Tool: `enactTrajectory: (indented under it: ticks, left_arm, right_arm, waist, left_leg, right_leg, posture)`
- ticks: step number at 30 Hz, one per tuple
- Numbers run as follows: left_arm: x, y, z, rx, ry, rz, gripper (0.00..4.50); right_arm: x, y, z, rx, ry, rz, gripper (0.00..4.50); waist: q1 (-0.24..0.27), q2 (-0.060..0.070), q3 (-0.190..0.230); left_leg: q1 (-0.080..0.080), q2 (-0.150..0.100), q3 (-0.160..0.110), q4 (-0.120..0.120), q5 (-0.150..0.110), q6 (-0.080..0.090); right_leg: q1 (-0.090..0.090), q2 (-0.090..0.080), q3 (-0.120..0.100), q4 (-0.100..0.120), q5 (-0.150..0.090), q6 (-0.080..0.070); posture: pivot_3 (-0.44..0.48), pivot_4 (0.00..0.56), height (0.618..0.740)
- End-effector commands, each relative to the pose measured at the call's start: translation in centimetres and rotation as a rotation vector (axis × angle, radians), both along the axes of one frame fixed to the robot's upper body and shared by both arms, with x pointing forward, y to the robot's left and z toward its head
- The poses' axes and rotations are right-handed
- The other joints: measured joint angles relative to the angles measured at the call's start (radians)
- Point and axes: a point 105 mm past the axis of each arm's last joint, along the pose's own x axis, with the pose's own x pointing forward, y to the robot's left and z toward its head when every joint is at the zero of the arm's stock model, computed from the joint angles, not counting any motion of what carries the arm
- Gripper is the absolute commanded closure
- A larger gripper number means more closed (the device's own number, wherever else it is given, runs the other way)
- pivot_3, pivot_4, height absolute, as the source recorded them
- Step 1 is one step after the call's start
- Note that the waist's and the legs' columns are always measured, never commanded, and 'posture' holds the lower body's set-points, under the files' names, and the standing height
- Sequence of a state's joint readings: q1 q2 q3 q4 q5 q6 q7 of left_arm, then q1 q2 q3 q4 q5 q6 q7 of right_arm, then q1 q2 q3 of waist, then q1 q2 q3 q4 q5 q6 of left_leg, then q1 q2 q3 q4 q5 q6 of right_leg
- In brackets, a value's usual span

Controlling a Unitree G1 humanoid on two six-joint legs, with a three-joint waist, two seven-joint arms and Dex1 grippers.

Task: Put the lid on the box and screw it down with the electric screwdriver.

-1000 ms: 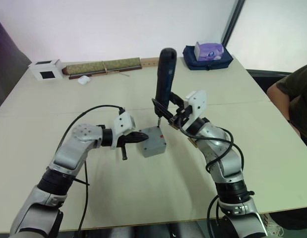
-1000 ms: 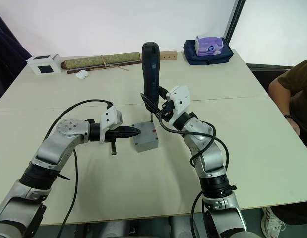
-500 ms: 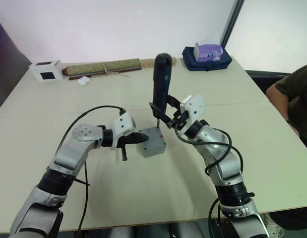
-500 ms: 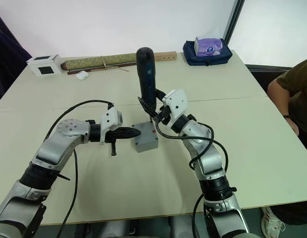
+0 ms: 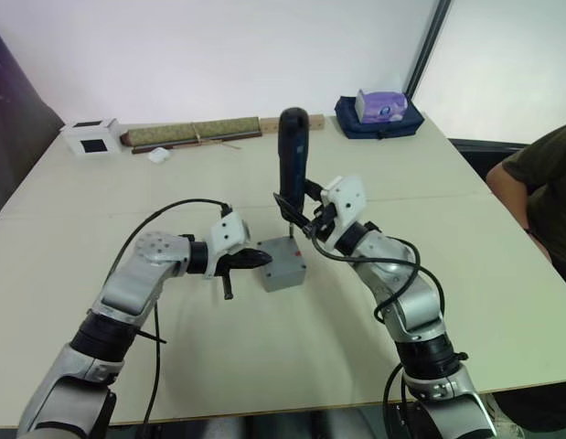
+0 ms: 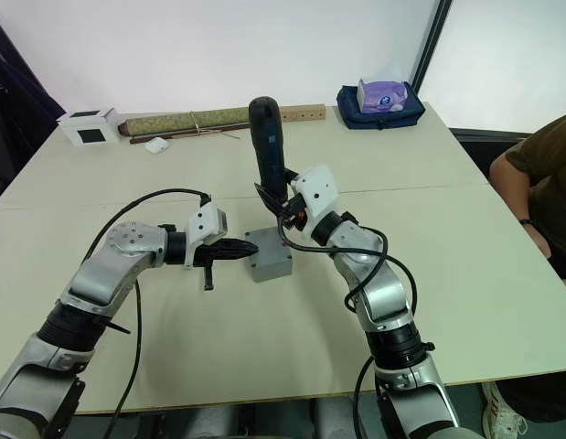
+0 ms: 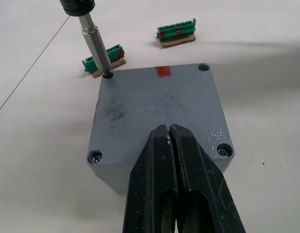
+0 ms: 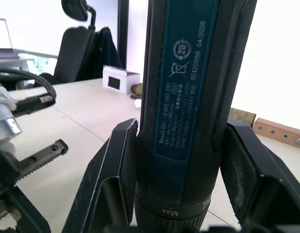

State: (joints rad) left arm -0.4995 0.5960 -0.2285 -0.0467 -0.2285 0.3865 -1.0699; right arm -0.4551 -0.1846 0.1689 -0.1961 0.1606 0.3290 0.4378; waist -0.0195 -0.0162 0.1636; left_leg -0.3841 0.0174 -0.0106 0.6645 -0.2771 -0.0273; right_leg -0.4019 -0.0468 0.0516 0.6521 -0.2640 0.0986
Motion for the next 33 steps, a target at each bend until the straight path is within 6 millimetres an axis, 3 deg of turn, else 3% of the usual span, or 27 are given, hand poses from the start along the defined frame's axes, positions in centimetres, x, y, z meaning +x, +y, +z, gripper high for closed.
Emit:
enactTrajectory:
  ticks: [1,4,13,20,22,25,30,33]
  left_arm:
    - [-0.3,0.2,-0.7,0.025,0.017,-0.007,4.5]
    - [-0.3,0.3,-0.9,0.029,0.02,-0.007,4.5]
    - [-0.3,0.3,-1.4,0.035,0.025,-0.011,4.5]
    - [-0.3,0.2,-1.4,0.033,0.02,-0.015,4.5]
    - [-0.3,0.2,-1.3,0.03,0.018,-0.016,4.5]
    - [-0.2,0.2,-1.2,0.024,0.014,-0.013,4.5]
    - [-0.3,0.1,-0.7,0.008,-0.002,-0.022,4.5]
    - [-0.4,-0.3,0.5,-0.026,-0.024,-0.039,4.5]
  right_arm:
    - [1.0,-1.4,-6.1,-0.084,0.263,-0.088,2.64]
    - [1.1,-1.6,-6.4,-0.075,0.288,-0.1,2.64]
    - [0.7,-1.6,-7.1,-0.106,0.311,-0.101,2.64]
    - [0.8,-1.6,-6.4,-0.129,0.278,-0.094,2.64]
    - [0.9,-1.5,-4.5,-0.083,0.236,-0.084,2.64]
    - [0.4,-1.2,1.9,0.067,0.086,-0.038,2.64]
    - [-0.2,-2.2,7.5,0.175,0.018,-0.038,2.64]
    - [0.1,-3.8,9.3,0.171,0.058,-0.084,2.64]
  waist:
    - [0.001,0.0,-0.001]
    - [0.002,-0.002,-0.006]
    - [0.002,-0.003,-0.012]
    - [0.001,-0.003,-0.012]
    - [0.001,-0.003,-0.012]
    - [0.002,-0.002,-0.01]
    - [0.001,0.003,-0.003]
    - [0.002,0.005,-0.001]
  left_leg:
    - [0.003,0.0,0.0,0.0,0.0,0.0]
    - [0.012,0.0,0.0,-0.003,-0.001,0.001]
    - [0.012,0.0,0.0,-0.003,-0.001,0.001]
    - [0.012,0.001,0.0,-0.003,-0.001,0.001]
    - [0.012,0.001,0.0,-0.003,-0.001,0.001]
    - [0.011,0.002,-0.002,-0.004,-0.001,0.001]
    - [0.004,0.001,-0.002,-0.004,-0.001,0.001]
    - [-0.009,0.001,-0.003,-0.003,0.0,0.001]
  right_leg:
    - [0.003,0.0,0.0,-0.001,-0.001,-0.001]
    - [0.013,-0.001,0.0,-0.005,-0.005,-0.007]
    - [0.013,-0.001,0.0,-0.005,-0.005,-0.007]
    - [0.013,-0.001,0.0,-0.005,-0.005,-0.007]
    - [0.012,-0.001,0.0,-0.006,-0.005,-0.007]
    - [0.011,-0.002,0.0,-0.006,-0.005,-0.007]
    - [0.003,-0.002,0.001,-0.006,-0.005,-0.007]
    - [-0.009,-0.001,0.0,-0.003,-0.002,-0.003]
  posture:
    - [0.0,0.15,0.74]
    - [0.0,0.15,0.74]
    - [0.0,0.15,0.74]
    - [0.0,0.15,0.74]
    - [0.0,0.15,0.74]
    - [0.0,0.15,0.74]
    - [0.0,0.15,0.74]
    - [0.0,0.15,0.74]
